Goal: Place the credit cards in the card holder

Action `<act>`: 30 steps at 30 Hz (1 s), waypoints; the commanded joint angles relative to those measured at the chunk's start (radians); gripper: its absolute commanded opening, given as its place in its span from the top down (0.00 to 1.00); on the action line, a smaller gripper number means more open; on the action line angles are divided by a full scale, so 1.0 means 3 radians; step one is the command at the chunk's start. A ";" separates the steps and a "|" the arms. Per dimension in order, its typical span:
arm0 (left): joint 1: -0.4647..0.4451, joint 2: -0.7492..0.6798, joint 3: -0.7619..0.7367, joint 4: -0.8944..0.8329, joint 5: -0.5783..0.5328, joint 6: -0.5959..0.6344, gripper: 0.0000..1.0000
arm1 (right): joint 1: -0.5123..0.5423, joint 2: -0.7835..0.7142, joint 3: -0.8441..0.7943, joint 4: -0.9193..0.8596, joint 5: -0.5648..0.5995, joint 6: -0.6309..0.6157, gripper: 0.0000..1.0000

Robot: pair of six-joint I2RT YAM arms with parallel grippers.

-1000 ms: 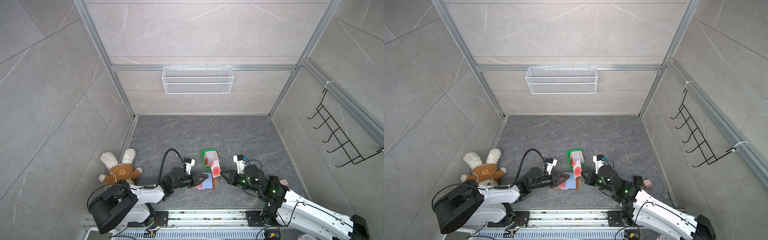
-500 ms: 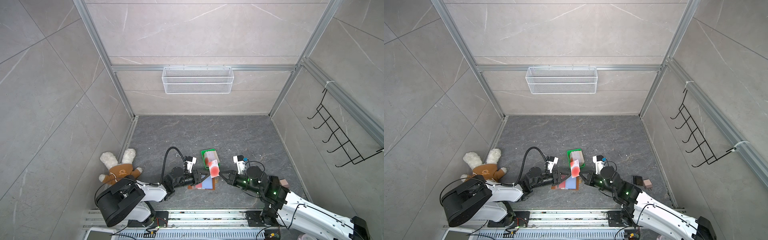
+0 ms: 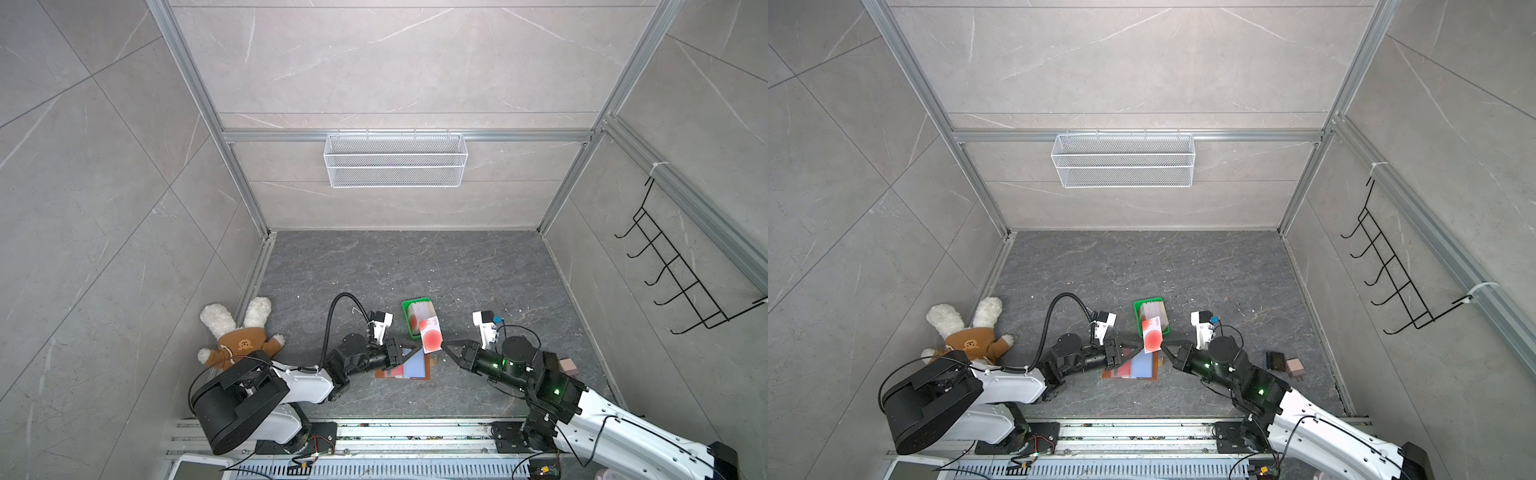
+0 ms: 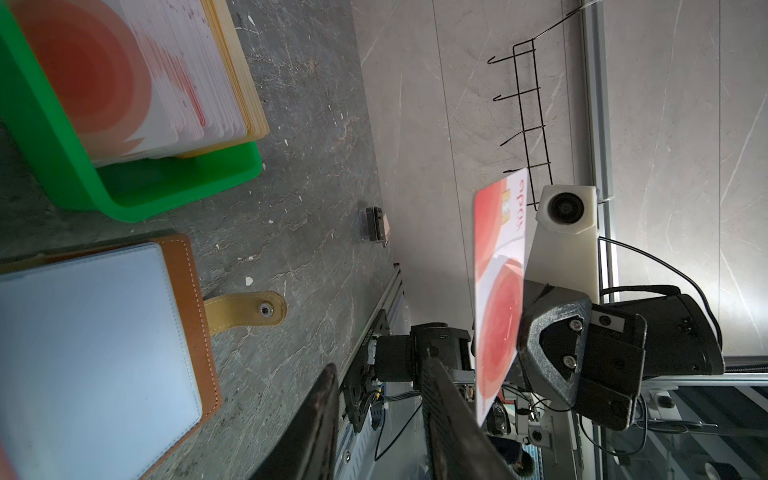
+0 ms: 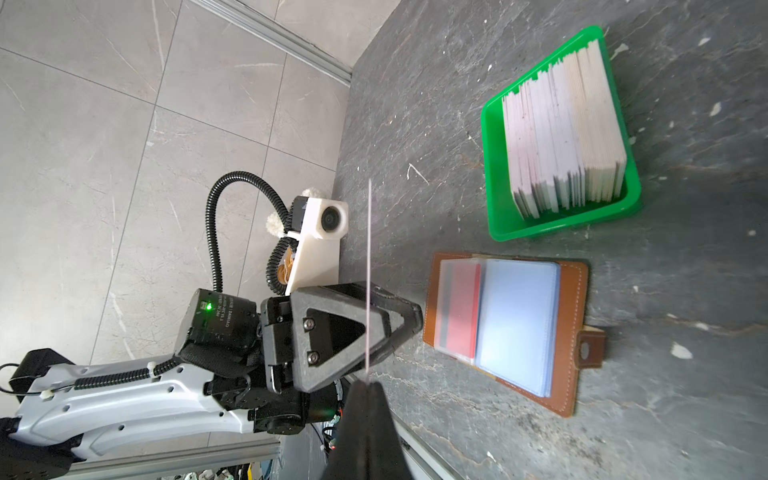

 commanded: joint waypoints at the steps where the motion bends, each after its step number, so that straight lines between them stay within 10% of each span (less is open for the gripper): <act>1: -0.0024 -0.0076 0.0024 0.0209 0.0034 -0.0026 0.64 | 0.0022 -0.0104 -0.0036 -0.0194 0.0133 0.0030 1.00; 30: -0.0021 0.0110 0.0236 0.0442 0.0237 -0.0212 0.66 | 0.0025 0.0236 -0.0101 0.0229 -0.0077 0.0082 1.00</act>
